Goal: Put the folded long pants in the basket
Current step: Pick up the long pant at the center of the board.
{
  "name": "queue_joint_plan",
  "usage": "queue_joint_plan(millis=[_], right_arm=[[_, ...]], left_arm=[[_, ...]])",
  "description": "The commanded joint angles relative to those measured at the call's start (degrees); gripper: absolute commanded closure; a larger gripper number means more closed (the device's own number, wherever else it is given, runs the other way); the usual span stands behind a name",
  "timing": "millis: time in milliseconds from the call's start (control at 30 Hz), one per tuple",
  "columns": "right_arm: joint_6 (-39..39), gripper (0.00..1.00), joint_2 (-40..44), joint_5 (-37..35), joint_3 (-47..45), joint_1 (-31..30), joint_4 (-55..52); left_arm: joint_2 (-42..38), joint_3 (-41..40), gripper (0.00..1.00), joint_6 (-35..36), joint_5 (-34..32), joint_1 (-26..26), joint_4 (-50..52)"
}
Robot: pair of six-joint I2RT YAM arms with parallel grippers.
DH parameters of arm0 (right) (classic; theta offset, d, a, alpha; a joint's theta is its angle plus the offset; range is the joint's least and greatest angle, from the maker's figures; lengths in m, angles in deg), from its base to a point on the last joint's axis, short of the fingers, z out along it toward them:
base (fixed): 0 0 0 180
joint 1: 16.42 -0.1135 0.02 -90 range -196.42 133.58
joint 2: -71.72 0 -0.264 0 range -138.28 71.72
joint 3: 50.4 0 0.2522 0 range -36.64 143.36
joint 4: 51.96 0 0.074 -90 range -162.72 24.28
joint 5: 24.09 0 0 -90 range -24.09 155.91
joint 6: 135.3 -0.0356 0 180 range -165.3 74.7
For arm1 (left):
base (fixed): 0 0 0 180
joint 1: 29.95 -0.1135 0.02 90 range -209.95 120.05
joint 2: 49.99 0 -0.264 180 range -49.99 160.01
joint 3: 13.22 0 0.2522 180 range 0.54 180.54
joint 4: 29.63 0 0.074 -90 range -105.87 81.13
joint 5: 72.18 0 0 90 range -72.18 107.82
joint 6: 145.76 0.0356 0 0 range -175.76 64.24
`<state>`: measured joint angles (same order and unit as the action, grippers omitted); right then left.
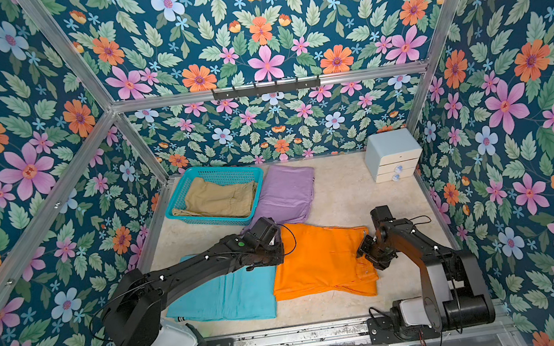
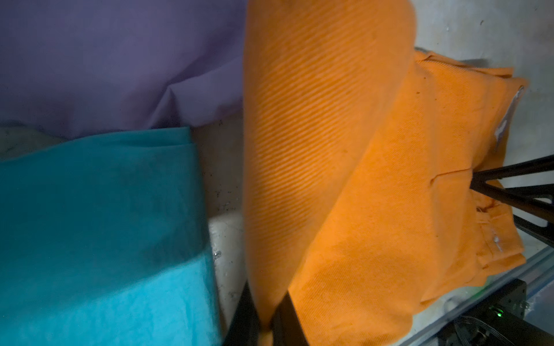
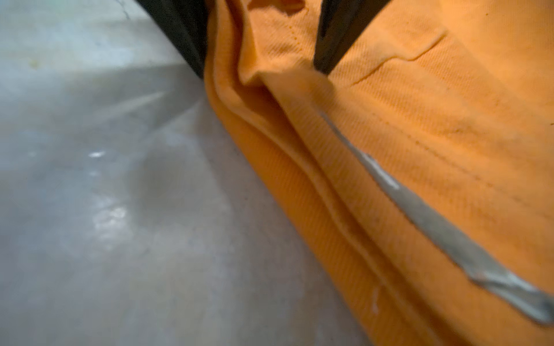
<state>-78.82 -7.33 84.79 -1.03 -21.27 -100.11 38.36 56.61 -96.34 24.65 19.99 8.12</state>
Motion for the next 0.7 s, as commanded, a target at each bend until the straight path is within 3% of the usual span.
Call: queue_joint_plan(millis=[0, 100, 300, 467, 567, 667], right_arm=[[0.9, 0.7, -1.6, 1.1, -1.8, -0.5, 2.1], [0.3, 1.0, 1.7, -0.6, -1.2, -0.5, 0.0], [-0.6, 1.0, 14.3, -0.5, 2.8, -1.4, -10.0], [-4.8, 1.0, 20.5, -0.1, 13.4, -6.2, -15.4], [-10.2, 1.0, 18.0, -3.1, 22.3, -12.9, -13.6], [-16.7, 1.0, 11.3, -7.9, 30.3, -21.7, -6.4]], left_arm=[[-0.5, 0.3, 1.0, 0.1, 0.4, 0.1, -0.9], [-1.0, 1.2, 1.0, 0.3, 0.5, 0.0, 0.1], [-3.4, 7.0, 1.0, 2.1, 1.0, 0.0, 7.1], [-6.6, 17.0, 1.0, 6.7, -4.7, -1.4, 18.1], [-5.8, 26.1, 1.0, 11.9, -8.1, -6.8, 26.4], [-2.8, 35.2, 1.0, 18.2, -12.5, -17.0, 33.0]])
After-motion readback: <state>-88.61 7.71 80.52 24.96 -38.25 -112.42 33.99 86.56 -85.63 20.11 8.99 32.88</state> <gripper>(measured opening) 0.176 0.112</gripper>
